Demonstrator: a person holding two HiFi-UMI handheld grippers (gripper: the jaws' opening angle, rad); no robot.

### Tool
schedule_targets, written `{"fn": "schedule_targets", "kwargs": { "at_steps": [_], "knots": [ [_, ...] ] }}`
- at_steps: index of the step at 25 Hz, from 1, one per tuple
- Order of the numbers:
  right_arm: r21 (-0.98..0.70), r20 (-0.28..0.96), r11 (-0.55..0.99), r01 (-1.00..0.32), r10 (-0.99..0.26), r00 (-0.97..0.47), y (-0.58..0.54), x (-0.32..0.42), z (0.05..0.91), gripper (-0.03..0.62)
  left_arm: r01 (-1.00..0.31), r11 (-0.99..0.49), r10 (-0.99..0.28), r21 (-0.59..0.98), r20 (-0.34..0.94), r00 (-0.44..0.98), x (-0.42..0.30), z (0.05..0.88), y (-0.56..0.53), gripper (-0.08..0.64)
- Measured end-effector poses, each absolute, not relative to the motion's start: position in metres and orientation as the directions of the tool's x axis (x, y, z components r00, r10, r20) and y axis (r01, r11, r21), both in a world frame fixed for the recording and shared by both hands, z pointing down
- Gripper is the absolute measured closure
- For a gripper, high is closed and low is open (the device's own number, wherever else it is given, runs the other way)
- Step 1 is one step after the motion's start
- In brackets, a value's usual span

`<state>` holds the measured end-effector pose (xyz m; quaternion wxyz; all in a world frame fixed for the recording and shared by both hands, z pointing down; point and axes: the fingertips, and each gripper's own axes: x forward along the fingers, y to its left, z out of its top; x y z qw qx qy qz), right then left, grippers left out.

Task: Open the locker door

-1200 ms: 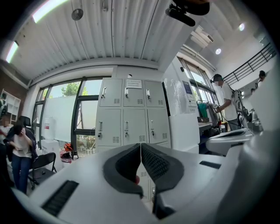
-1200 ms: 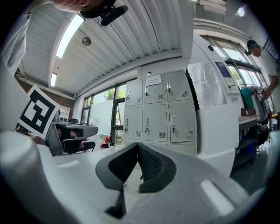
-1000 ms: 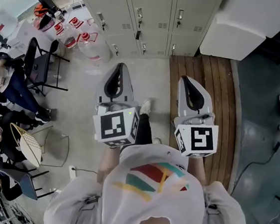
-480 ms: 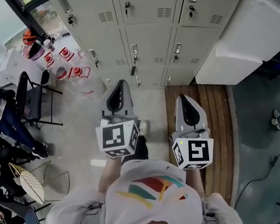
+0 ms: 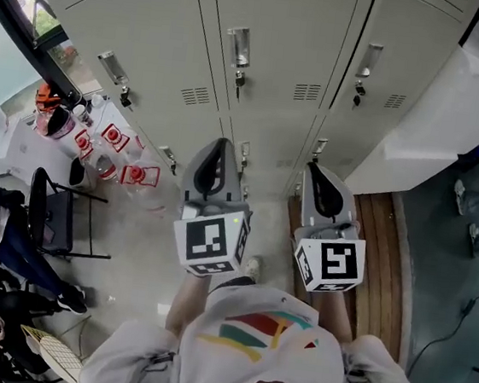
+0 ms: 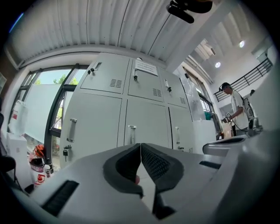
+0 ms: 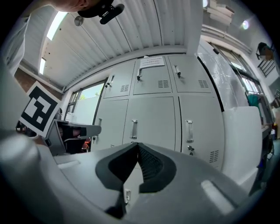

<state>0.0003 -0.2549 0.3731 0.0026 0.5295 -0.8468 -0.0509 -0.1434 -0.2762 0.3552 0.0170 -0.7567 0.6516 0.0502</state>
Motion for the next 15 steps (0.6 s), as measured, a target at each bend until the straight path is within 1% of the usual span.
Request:
{"fn": "schedule_targets", "kwargs": {
  "at_steps": [4, 8, 15],
  "knots": [
    [0.146, -0.109, 0.438, -0.887, -0.884, -0.454, -0.298, -0.018, 0.341, 0.591, -0.984, -0.175, -0.976, 0.04, -0.139, 0.168, -0.152, 0.329, -0.321, 0.543],
    [0.175, -0.141, 0.427, -0.887, -0.881, -0.452, -0.331, -0.02, 0.32, 0.591, -0.987, -0.159, -0.974, 0.023, -0.165, 0.153, -0.152, 0.305, -0.353, 0.545],
    [0.13, -0.171, 0.432, -0.893, -0.877, -0.449, -0.366, -0.007, 0.305, 0.591, -0.989, -0.119, -0.984, 0.092, -0.143, 0.105, -0.15, 0.294, -0.377, 0.545]
  ]
}}
